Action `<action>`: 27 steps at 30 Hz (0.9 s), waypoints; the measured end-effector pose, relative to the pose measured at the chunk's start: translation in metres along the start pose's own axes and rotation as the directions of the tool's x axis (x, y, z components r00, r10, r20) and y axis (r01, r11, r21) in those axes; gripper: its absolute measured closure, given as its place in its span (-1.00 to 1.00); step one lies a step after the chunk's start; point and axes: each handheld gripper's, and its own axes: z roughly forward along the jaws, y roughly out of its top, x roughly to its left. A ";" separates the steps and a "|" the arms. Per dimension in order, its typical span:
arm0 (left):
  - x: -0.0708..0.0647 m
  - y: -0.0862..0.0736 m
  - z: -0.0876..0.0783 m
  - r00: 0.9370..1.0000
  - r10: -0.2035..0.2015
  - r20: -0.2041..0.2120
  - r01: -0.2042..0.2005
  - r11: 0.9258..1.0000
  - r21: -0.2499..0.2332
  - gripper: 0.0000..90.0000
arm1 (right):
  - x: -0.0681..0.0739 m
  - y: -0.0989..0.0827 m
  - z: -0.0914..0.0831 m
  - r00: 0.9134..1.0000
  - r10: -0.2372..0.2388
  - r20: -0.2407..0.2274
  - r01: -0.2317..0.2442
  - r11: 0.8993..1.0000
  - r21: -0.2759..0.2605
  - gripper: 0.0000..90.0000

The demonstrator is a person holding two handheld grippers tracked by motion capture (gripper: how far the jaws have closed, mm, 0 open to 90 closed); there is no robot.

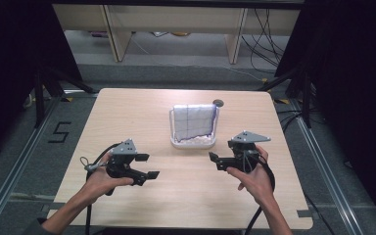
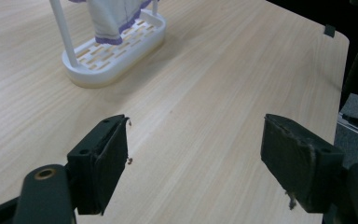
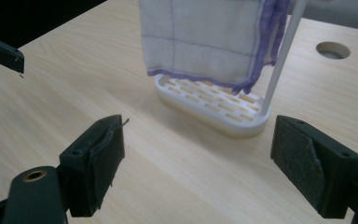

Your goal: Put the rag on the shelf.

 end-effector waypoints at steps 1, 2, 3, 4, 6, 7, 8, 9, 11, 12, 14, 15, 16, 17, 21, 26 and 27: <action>-0.001 -0.002 0.000 1.000 0.009 -0.003 -0.009 1.000 -0.001 -0.50 | 0.002 -0.003 0.001 1.000 0.001 -0.012 -0.001 1.000 -0.003 -0.59; -0.003 -0.004 0.000 1.000 0.013 -0.005 -0.013 1.000 0.000 -0.51 | 0.001 -0.005 0.001 1.000 -0.020 -0.008 0.020 1.000 -0.001 -0.59; -0.004 -0.006 0.000 1.000 0.022 -0.005 -0.022 1.000 0.001 -0.51 | 0.004 -0.008 0.001 1.000 -0.003 -0.014 0.003 1.000 0.006 -0.59; -0.005 -0.008 0.000 1.000 0.020 -0.012 -0.020 1.000 -0.002 -0.51 | 0.005 -0.011 0.002 1.000 -0.029 -0.011 0.029 1.000 0.001 -0.59; -0.007 -0.013 0.001 1.000 0.016 -0.011 -0.016 1.000 -0.007 -0.51 | 0.009 -0.016 0.005 1.000 -0.012 -0.027 0.013 1.000 0.008 -0.59; -0.008 -0.015 0.001 1.000 0.017 -0.020 -0.017 1.000 -0.002 -0.51 | 0.009 -0.018 0.005 0.999 -0.029 -0.023 0.029 1.000 0.009 -0.59; -0.009 -0.017 0.002 0.999 0.023 -0.022 -0.023 1.000 0.001 -0.51 | 0.010 -0.021 0.006 0.999 -0.040 -0.022 0.040 0.999 0.008 -0.59; -0.010 -0.020 0.003 0.999 0.025 -0.030 -0.025 1.000 -0.001 -0.52 | 0.014 -0.024 0.007 0.999 -0.016 -0.032 0.016 1.000 0.017 -0.59; -0.012 -0.026 0.004 0.999 0.030 -0.028 -0.030 0.999 0.021 -0.52 | 0.017 -0.030 0.008 0.999 -0.018 -0.037 0.019 1.000 0.021 -0.59; -0.013 -0.029 0.005 0.999 0.033 -0.029 -0.032 0.999 0.026 -0.52 | 0.016 -0.032 0.009 0.999 -0.032 -0.038 0.032 0.999 0.017 -0.59; -0.014 -0.034 0.006 0.999 0.046 -0.028 -0.044 0.998 0.043 -0.52 | 0.020 -0.038 0.010 0.999 -0.021 -0.045 0.022 0.999 0.024 -0.59; -0.015 -0.036 0.007 0.998 0.048 -0.027 -0.047 0.998 0.044 -0.52 | 0.020 -0.040 0.011 0.998 -0.029 -0.056 0.030 0.999 0.012 -0.59; -0.015 -0.039 0.007 0.998 0.058 -0.032 -0.056 0.997 0.052 -0.52 | 0.021 -0.044 0.011 0.998 -0.036 -0.047 0.037 0.999 0.007 -0.59; -0.015 -0.041 0.008 0.997 0.064 -0.036 -0.062 0.996 0.063 -0.52 | 0.025 -0.047 0.011 0.998 -0.002 -0.068 0.003 1.000 0.016 -0.60; -0.018 -0.051 0.009 0.997 0.065 -0.042 -0.062 0.995 0.073 -0.52 | 0.031 -0.059 0.014 0.997 -0.008 -0.083 0.011 0.999 0.034 -0.60; -0.021 -0.066 0.014 0.997 0.072 -0.040 -0.069 0.994 0.090 -0.53 | 0.039 -0.076 0.024 0.993 -0.022 -0.114 0.030 0.997 0.067 -0.61; -0.021 -0.068 0.014 0.994 0.098 -0.048 -0.094 0.992 0.081 -0.53 | 0.041 -0.078 0.025 0.993 -0.037 -0.112 0.047 0.995 0.088 -0.61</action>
